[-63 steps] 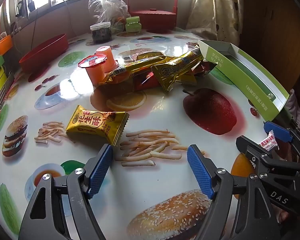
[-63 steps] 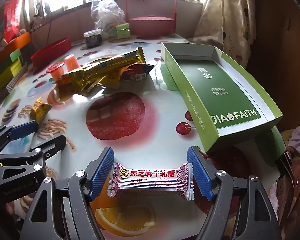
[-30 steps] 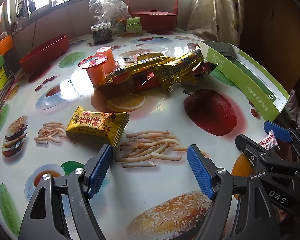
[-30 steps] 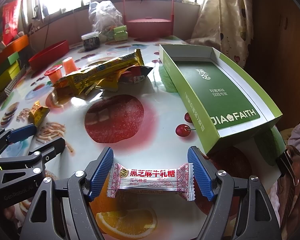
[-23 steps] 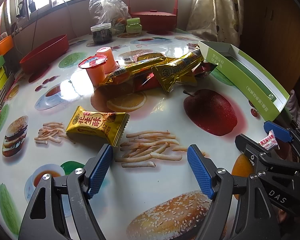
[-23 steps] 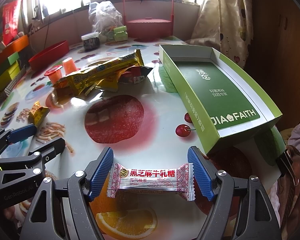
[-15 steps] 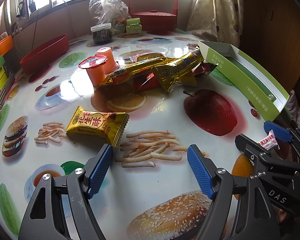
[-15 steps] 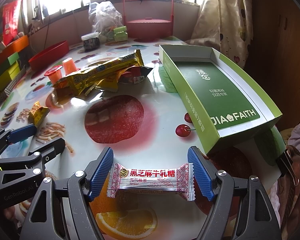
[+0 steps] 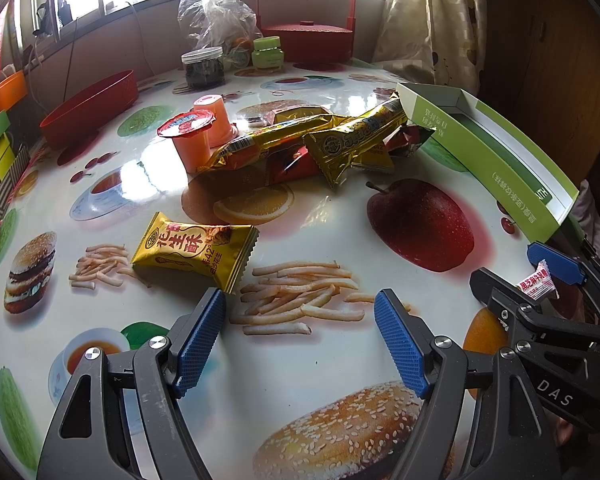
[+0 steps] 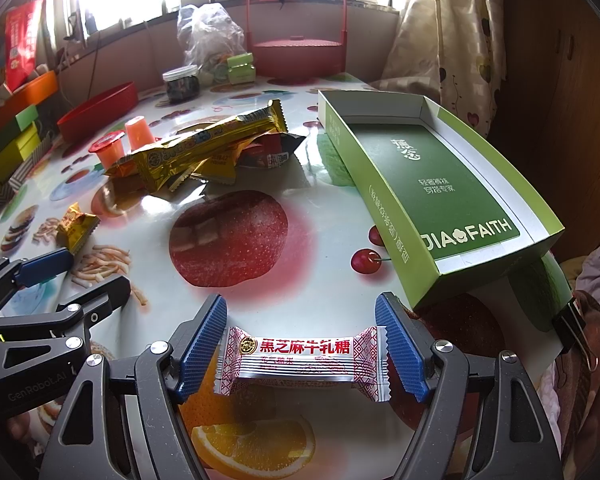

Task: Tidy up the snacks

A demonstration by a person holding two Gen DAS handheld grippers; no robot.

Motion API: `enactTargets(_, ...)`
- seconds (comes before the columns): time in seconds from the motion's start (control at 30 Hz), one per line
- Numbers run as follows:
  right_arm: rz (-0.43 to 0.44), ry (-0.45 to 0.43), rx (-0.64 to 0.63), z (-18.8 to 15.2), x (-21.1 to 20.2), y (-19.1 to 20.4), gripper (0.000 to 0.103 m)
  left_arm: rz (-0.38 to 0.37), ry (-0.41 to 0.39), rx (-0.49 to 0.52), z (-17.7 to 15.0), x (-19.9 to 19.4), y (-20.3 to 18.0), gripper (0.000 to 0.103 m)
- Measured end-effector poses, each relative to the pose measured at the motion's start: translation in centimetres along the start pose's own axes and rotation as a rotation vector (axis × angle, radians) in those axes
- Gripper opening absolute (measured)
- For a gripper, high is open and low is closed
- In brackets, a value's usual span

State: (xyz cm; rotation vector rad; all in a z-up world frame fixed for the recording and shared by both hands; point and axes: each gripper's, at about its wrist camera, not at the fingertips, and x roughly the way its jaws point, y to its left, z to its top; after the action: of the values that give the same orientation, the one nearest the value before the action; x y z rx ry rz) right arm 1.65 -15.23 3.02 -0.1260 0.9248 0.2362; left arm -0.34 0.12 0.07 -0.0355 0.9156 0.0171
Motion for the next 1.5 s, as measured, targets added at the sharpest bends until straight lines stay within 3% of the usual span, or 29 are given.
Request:
enactTargets(0.43,0.000,0.000,0.000,0.0,0.0,0.0,0.077,-0.002,-0.001,0.001,-0.1,0.0,0.0,0.077)
enactTargets(0.67,0.002,0.002,0.000,0.3,-0.2,-0.3,0.077,-0.062,0.007,-0.039,0.8,-0.4,1.2,0.077)
enactTargets(0.73,0.010,0.006,0.002,0.5,-0.4,-0.6,0.077,-0.046,-0.005,-0.044,1.0,-0.9,1.9,0.077)
enactTargets(1.07,0.116,-0.085,0.030,6.3,-2.1,-0.2,0.077,0.014,-0.095,-0.093,2.5,-3.3,6.1,0.077)
enactTargets(1.23,0.175,-0.090,0.054,9.2,-1.1,1.1,0.076,0.048,-0.089,-0.156,2.7,-2.8,9.0,0.077)
enactTargets(1.4,0.194,-0.066,0.055,11.0,0.7,2.6,0.076,0.023,-0.037,-0.231,2.4,-1.7,10.9,0.077)
enactTargets(1.5,0.193,-0.058,0.078,11.9,1.8,2.8,0.075,-0.040,-0.010,-0.283,2.3,-1.0,11.1,0.077)
